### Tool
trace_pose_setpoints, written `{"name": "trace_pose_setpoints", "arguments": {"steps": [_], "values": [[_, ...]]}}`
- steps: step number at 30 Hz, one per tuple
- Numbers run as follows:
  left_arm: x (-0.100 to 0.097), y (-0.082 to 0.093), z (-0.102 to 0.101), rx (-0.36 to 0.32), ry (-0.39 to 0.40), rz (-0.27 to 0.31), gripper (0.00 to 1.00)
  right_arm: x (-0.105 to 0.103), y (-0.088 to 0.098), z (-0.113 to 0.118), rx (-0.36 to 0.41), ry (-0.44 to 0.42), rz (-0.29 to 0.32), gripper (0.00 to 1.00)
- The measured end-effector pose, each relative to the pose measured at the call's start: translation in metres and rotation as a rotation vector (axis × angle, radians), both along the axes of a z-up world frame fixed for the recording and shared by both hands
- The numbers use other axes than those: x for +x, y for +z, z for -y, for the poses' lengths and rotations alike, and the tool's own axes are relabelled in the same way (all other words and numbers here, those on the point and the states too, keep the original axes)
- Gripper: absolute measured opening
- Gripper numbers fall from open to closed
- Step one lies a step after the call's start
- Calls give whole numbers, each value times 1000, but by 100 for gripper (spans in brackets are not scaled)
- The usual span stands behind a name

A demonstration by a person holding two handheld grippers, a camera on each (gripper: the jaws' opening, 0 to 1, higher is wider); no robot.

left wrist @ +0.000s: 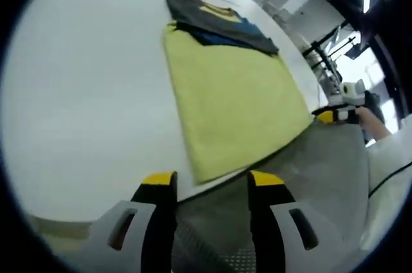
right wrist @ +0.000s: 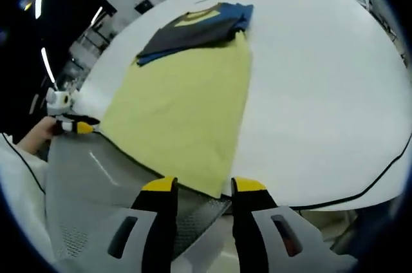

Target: Fold the garment on the visible template until the final outline fits inside the template.

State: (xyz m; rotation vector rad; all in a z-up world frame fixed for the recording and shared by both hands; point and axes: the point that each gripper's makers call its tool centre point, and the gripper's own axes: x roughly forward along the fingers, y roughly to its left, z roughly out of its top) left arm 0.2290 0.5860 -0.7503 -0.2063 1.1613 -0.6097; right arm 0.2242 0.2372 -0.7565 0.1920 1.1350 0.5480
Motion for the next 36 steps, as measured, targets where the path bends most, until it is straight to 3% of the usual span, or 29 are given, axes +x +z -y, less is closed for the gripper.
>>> {"name": "trace_pose_setpoints", "arguments": {"steps": [21,36], "values": [[3,-6,4,-17,-5,-50,19,-1,-10,2,0,-6,-42,20],[7,-13,6,-33,29,-79,3,-1,-16,6,-31,-10,-52,6]]}}
